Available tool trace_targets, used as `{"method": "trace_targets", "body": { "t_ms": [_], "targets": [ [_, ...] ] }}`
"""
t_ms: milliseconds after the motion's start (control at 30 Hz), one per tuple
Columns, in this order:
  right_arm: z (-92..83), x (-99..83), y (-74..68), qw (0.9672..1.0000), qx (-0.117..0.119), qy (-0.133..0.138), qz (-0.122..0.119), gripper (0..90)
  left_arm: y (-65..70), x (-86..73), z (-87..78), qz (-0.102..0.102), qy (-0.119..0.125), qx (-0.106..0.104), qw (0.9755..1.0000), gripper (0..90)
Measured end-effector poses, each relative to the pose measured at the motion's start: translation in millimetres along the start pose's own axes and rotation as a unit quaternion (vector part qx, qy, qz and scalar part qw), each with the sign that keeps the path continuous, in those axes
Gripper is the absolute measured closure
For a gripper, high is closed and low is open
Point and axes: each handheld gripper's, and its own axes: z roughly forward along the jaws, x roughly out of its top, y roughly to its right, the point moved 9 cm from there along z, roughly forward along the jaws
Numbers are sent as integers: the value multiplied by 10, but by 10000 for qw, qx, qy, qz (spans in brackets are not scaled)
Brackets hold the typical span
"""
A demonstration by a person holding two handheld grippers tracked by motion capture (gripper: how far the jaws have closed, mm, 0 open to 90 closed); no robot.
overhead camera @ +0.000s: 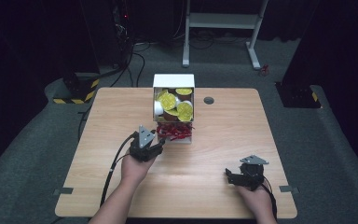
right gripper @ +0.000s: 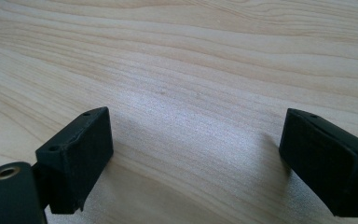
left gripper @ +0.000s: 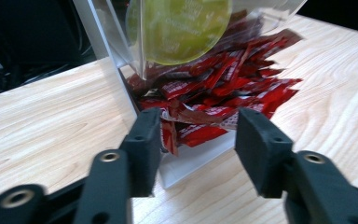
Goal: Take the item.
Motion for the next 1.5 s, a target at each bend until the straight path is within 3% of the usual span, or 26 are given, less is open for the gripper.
{"method": "trace_targets", "body": {
  "t_ms": [100, 233, 300, 333, 633, 867, 1200, 1367, 1500],
  "targets": [
    [0, 0, 0, 10000, 1, 1, 0, 96, -26, 33, 64, -82, -28, 114, 9999, 399],
    [0, 0, 0, 10000, 0, 2, -2, 96, -40, 46, 109, -110, -97, 99, 9998, 411],
    [1, 1, 2, 10000, 2, 6, -10, 97, -55, 27, 135, -209, -150, 31, 9997, 455],
    [0, 0, 0, 10000, 2, 3, -3, 97, -58, 16, 137, -228, -184, -12, 9996, 525],
    [-1, -1, 0, 10000, 1, 7, -2, 98, -83, -2, 105, -285, -140, -12, 9995, 637],
    [-1, 0, 2, 10000, -5, 16, -11, 99, -117, -22, 64, -426, -138, -160, 9989, 780],
    [-4, -3, 0, 10000, 2, 10, -16, 101, -122, -29, 3, -402, -106, -295, 9987, 826],
    [-6, -4, 0, 10000, 7, 10, -20, 101, -125, -24, -56, -223, -23, -389, 9990, 830],
    [-6, -4, -1, 10000, 7, 9, -21, 101, -148, -32, -67, -250, 32, -424, 9988, 835]
  ]
}}
